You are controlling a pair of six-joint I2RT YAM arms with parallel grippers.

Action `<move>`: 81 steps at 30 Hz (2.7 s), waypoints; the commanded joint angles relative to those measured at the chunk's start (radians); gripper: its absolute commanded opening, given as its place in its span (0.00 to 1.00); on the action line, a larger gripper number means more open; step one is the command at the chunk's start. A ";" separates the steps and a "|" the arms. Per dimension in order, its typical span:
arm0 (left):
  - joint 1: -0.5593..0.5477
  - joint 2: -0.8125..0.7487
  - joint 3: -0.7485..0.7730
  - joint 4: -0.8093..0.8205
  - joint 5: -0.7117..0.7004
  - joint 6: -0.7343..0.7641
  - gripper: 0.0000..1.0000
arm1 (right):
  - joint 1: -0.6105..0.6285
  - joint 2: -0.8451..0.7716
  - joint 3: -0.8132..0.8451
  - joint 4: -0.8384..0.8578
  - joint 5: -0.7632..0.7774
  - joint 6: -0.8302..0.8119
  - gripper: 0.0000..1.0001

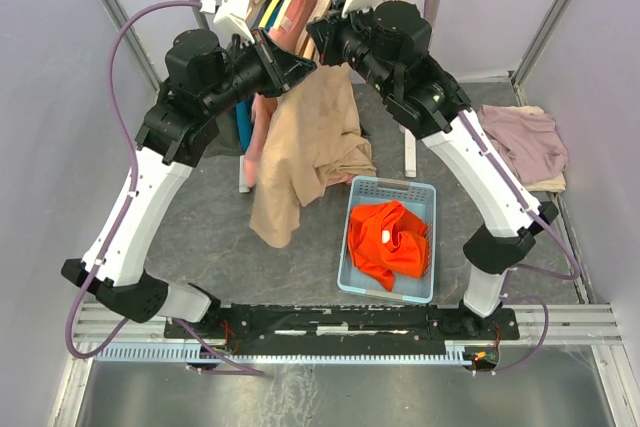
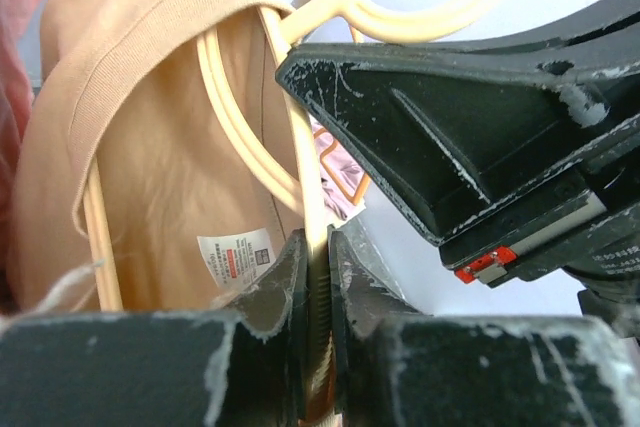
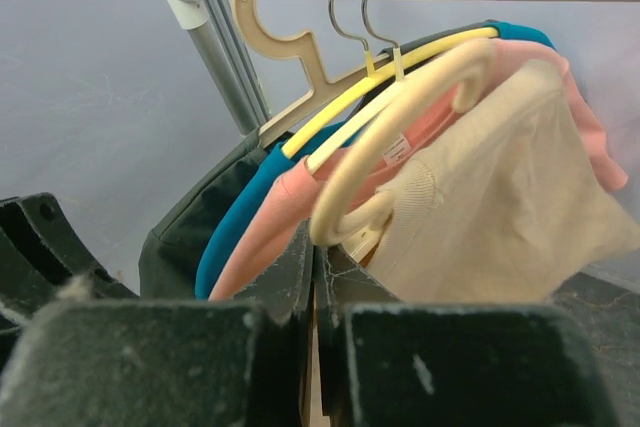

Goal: Remove the t-shirt from the hanger
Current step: Pick up the hanger from the clothesline, then remove the T-shirt from the hanger.

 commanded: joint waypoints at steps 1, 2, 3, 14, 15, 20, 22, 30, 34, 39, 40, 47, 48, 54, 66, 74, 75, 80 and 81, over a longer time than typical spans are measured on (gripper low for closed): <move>-0.004 -0.007 0.014 0.150 0.040 -0.060 0.03 | 0.005 -0.075 -0.025 0.057 0.011 -0.027 0.06; -0.004 -0.004 0.013 0.158 0.047 -0.067 0.03 | 0.005 -0.086 -0.036 0.055 0.015 -0.031 0.09; -0.004 0.000 0.011 0.166 0.052 -0.075 0.03 | 0.005 -0.098 -0.049 0.054 0.018 -0.036 0.14; -0.004 0.063 0.051 0.237 0.037 -0.192 0.03 | 0.005 -0.319 -0.273 0.024 0.039 -0.042 0.36; -0.004 0.070 0.061 0.238 0.024 -0.203 0.03 | 0.005 -0.348 -0.301 0.019 0.023 -0.040 0.36; -0.004 0.102 0.093 0.266 -0.043 -0.245 0.03 | 0.005 -0.425 -0.406 0.002 -0.086 -0.009 0.37; -0.004 0.113 0.099 0.279 -0.068 -0.260 0.03 | 0.005 -0.433 -0.416 -0.018 -0.127 0.008 0.37; -0.008 0.149 0.111 0.350 -0.172 -0.323 0.03 | 0.006 -0.422 -0.439 -0.087 -0.223 0.055 0.46; -0.008 0.180 0.146 0.363 -0.209 -0.338 0.03 | 0.010 -0.432 -0.488 -0.093 -0.236 0.076 0.48; -0.009 0.211 0.165 0.397 -0.240 -0.380 0.03 | 0.019 -0.450 -0.570 -0.074 -0.244 0.109 0.51; -0.011 0.218 0.171 0.403 -0.246 -0.385 0.03 | 0.023 -0.451 -0.586 -0.070 -0.247 0.118 0.51; -0.018 0.265 0.239 0.413 -0.280 -0.399 0.03 | 0.056 -0.441 -0.634 -0.042 -0.251 0.133 0.51; -0.019 0.271 0.247 0.413 -0.281 -0.402 0.03 | 0.059 -0.441 -0.641 -0.037 -0.247 0.133 0.51; -0.022 0.274 0.264 0.415 -0.301 -0.415 0.03 | 0.066 -0.436 -0.692 0.009 -0.225 0.132 0.51; -0.026 0.251 0.259 0.415 -0.339 -0.428 0.03 | 0.069 -0.415 -0.738 0.088 -0.176 0.139 0.42; -0.027 0.240 0.253 0.424 -0.353 -0.444 0.03 | 0.075 -0.432 -0.786 0.086 -0.154 0.167 0.07; -0.025 0.240 0.255 0.426 -0.356 -0.446 0.03 | 0.075 -0.437 -0.793 0.078 -0.150 0.168 0.05; -0.025 0.242 0.275 0.433 -0.373 -0.446 0.03 | 0.081 -0.498 -0.856 0.038 -0.141 0.169 0.02; -0.025 0.244 0.283 0.434 -0.376 -0.448 0.03 | 0.083 -0.512 -0.873 0.029 -0.137 0.171 0.01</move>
